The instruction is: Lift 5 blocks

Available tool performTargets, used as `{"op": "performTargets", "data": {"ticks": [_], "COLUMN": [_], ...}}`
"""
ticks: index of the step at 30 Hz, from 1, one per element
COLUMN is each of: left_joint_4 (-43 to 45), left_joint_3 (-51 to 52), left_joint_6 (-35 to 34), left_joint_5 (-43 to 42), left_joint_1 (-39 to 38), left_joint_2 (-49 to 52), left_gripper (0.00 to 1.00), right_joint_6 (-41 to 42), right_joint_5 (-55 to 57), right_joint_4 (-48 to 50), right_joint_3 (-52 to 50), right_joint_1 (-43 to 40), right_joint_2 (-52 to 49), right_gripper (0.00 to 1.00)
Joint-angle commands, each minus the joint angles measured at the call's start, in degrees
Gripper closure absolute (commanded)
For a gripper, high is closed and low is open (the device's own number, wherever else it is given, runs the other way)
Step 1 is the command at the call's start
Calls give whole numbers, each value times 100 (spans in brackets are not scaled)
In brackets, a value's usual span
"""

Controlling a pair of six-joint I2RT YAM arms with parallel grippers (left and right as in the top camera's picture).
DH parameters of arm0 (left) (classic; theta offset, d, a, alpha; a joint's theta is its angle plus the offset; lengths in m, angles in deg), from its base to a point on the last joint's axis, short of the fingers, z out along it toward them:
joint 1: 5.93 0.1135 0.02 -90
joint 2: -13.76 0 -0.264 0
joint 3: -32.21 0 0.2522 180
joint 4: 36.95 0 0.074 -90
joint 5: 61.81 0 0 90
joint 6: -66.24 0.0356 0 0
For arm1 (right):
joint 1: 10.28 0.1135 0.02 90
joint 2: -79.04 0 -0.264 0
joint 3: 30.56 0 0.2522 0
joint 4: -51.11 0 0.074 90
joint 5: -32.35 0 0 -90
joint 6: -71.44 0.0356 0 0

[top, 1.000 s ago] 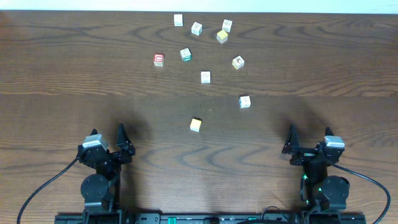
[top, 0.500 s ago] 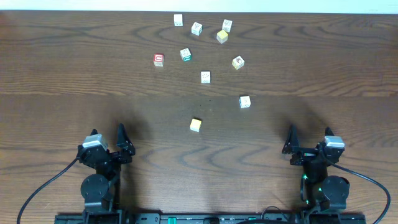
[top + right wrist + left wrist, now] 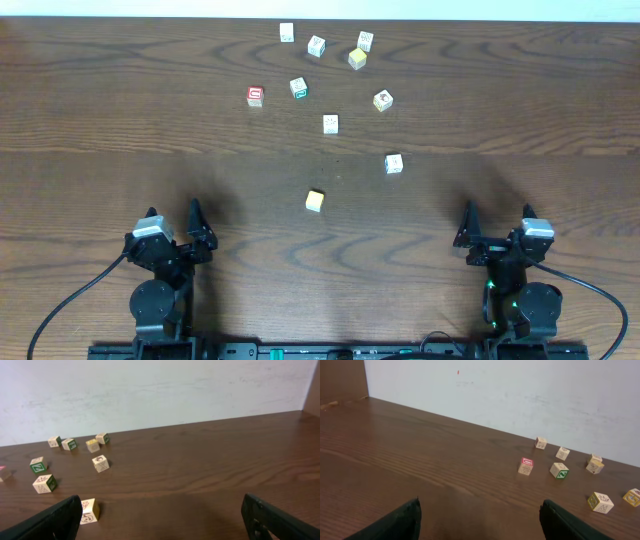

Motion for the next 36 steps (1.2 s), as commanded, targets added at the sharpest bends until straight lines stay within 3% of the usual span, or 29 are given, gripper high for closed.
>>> {"op": "performTargets", "data": {"ticks": [1,14,21,25,30,36], "left_joint_4": [-275,-275,-275,-275,-275,-275], "left_joint_3": [72,72,72,72,72,72], "left_joint_6": [-33,-33,-33,-31,-33,-31], "left_joint_5": [66,66,68,66,68,66], "left_joint_1": [24,24,24,24,24,24], "left_joint_2": [-37,-37,-37,-37,-37,-37], "left_gripper": [24,24,24,24,24,24], "right_joint_6": [90,352,-203,-1001,-1217,-1213], "right_joint_5": [-144,-4675,-3803,-3156,-2999,-2983], "right_joint_4": [13,289,-584,-1504,-2494,-5062], "right_joint_3": [-9,96,1215,2253,3985,6784], "right_joint_1": [-44,-46,-46,-46,-46,-44], "right_joint_2": [24,24,-321,-1561,-3849,-6293], "right_gripper": [1,1,1,1,1,1]}}
